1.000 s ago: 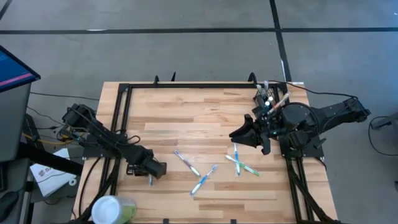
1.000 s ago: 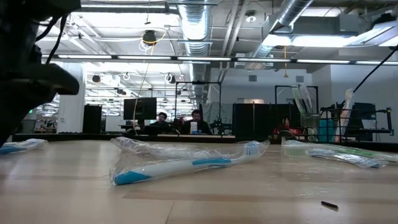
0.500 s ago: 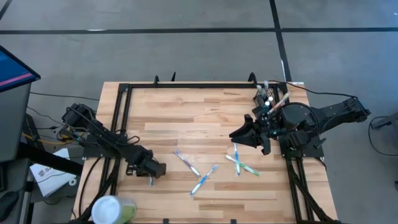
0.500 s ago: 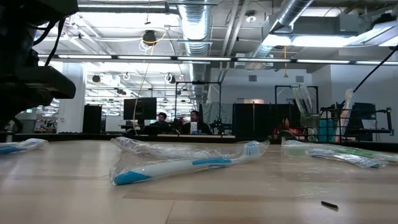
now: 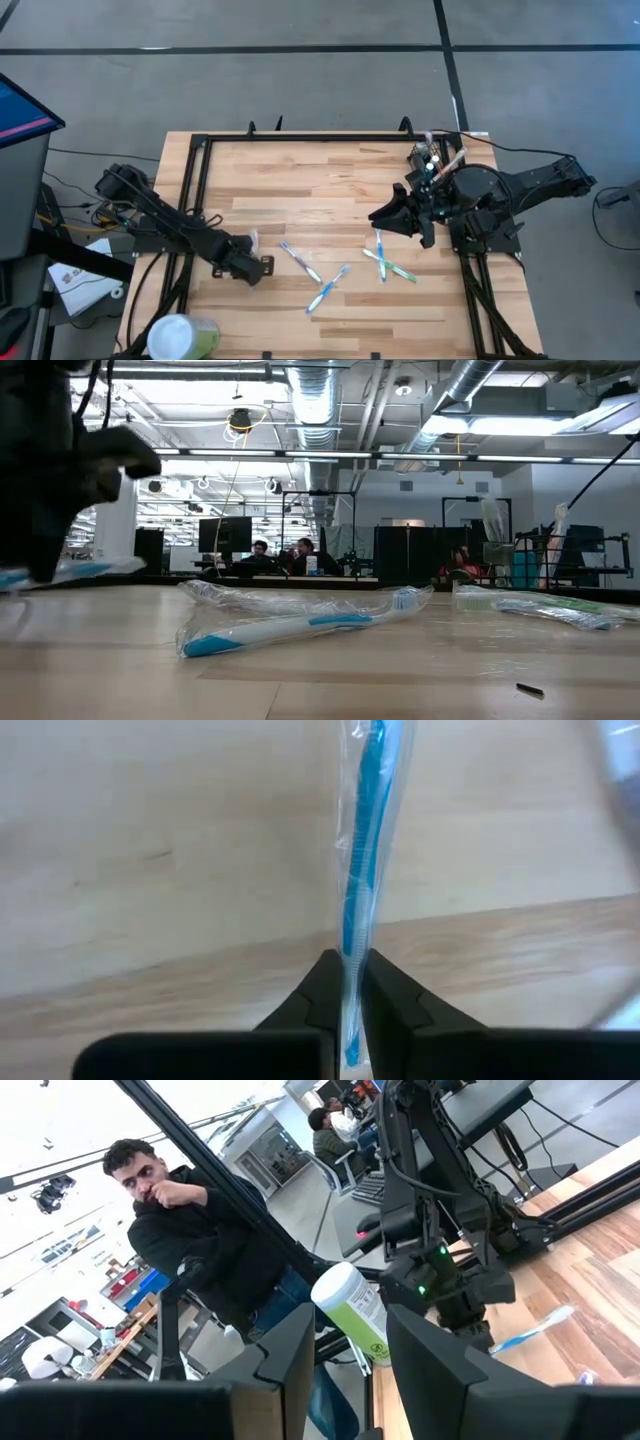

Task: Pick & Place toothbrushing station
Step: Put the left blue toothbrush in the right section of wire organizer

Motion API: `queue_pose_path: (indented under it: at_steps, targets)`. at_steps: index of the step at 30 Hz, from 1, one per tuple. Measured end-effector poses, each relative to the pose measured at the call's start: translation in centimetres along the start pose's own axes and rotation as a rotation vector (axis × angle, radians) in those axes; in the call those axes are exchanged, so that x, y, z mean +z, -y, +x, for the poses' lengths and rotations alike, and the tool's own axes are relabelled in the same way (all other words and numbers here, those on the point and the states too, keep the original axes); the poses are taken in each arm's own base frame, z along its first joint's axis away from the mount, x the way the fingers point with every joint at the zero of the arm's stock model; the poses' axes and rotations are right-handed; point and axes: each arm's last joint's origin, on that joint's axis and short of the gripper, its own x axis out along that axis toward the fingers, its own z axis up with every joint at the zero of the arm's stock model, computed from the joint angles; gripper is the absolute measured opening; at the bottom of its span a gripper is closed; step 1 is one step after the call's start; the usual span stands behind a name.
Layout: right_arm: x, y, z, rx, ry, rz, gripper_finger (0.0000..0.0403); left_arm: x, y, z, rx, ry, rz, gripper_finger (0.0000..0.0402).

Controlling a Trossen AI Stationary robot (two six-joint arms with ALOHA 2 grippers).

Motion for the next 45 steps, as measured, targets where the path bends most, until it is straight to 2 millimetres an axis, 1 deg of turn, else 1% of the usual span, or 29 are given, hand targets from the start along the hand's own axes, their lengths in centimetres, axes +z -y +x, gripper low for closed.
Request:
queue_pose_path:
  at_steps: [3, 7, 16, 21, 27, 31, 36, 39, 41, 43, 45]
  targets:
    - [0.1, 0.2, 0.0, -0.005, 0.004, 0.006, 0.0120, 0.2, 0.3, -1.1, -0.087, 0.056, -0.006, 0.0010]
    - [0.5, 0.6, 0.0, 0.010, -0.010, 0.056, 0.0120, 0.6, 0.5, -2.5, -0.196, 0.134, -0.014, 0.0010]
    - [1.5, 1.7, 0.0, -0.006, 0.010, 0.160, 0.0120, 1.3, 1.2, -5.3, -0.425, 0.279, 0.038, 0.0010]
    - [2.3, 2.7, 0.0, -0.041, 0.046, 0.236, 0.0120, 2.0, 2.3, -6.8, -0.566, 0.353, 0.112, 0.0010]
    - [3.7, 4.4, -0.3, -0.063, 0.070, 0.257, 0.0122, 4.0, 4.0, -8.8, -0.695, 0.433, 0.220, 0.0010]
    - [4.8, 5.6, -0.7, -0.096, 0.114, 0.285, 0.0142, 5.4, 4.7, -10.3, -0.777, 0.464, 0.285, 0.0010]
    - [5.9, 7.0, -1.1, -0.133, 0.164, 0.314, 0.0191, 6.8, 5.4, -12.0, -0.880, 0.481, 0.378, 0.0010]
    - [6.2, 8.0, -0.6, -0.128, 0.147, 0.318, 0.0217, 7.6, 5.6, -12.6, -0.920, 0.466, 0.447, 0.0010]
    - [6.5, 8.3, 0.0, -0.096, 0.162, 0.307, 0.0229, 8.0, 5.7, -12.9, -0.939, 0.454, 0.501, 0.0010]
    - [6.7, 8.6, 0.7, -0.067, 0.168, 0.297, 0.0235, 8.3, 5.8, -13.1, -0.965, 0.439, 0.552, 0.0010]
    - [6.6, 9.2, 1.8, -0.054, 0.156, 0.296, 0.0236, 8.7, 6.0, -13.4, -0.997, 0.429, 0.583, 0.0010]
